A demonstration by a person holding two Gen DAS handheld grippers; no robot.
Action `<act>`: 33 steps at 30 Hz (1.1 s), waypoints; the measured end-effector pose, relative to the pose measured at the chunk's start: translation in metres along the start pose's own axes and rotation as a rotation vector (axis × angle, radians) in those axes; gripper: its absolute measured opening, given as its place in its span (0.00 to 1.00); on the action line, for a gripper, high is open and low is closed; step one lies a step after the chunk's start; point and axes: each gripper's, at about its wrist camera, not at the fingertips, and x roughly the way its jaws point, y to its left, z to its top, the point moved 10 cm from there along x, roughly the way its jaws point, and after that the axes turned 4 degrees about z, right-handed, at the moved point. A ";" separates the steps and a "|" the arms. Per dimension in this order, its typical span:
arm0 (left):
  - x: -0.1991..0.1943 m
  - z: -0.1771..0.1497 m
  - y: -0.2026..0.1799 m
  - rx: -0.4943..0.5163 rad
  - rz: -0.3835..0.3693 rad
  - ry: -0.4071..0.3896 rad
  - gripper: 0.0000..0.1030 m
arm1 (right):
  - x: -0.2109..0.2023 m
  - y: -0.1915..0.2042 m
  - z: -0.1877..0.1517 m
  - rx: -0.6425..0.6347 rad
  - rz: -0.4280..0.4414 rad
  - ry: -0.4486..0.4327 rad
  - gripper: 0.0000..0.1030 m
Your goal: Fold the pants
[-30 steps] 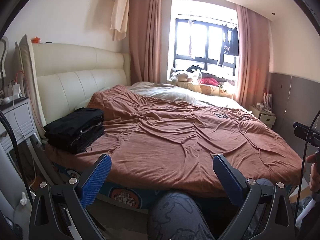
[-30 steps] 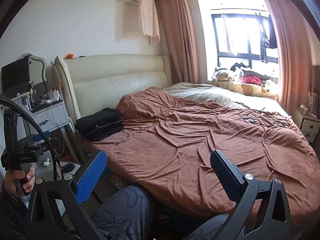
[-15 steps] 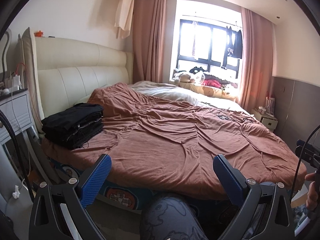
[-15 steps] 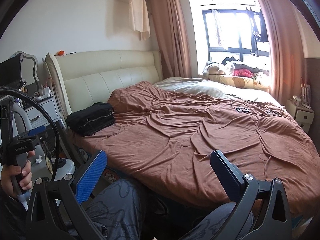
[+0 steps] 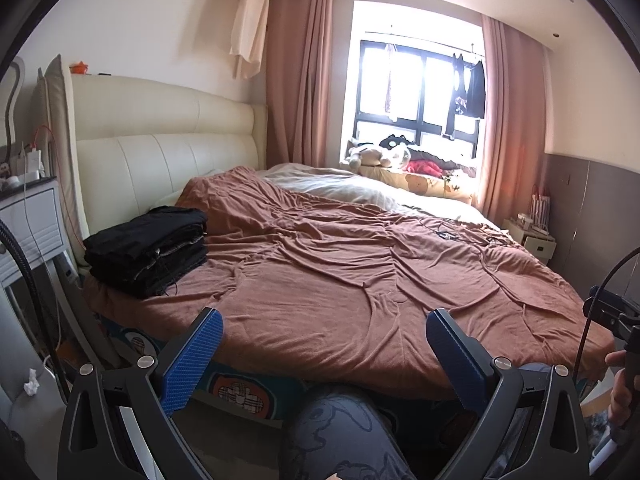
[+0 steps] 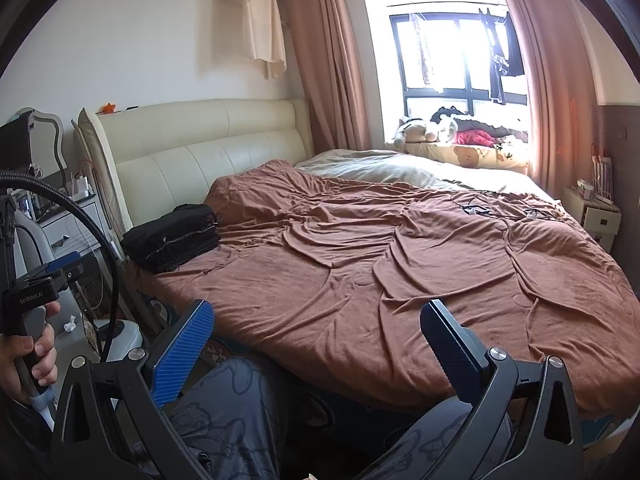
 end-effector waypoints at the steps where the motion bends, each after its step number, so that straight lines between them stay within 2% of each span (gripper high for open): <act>1: 0.000 0.000 0.000 -0.001 0.000 0.001 0.99 | -0.001 0.000 0.000 0.000 0.001 0.000 1.00; 33: -0.002 -0.010 0.006 -0.013 0.013 0.022 0.99 | 0.000 -0.010 0.000 0.022 0.005 0.032 1.00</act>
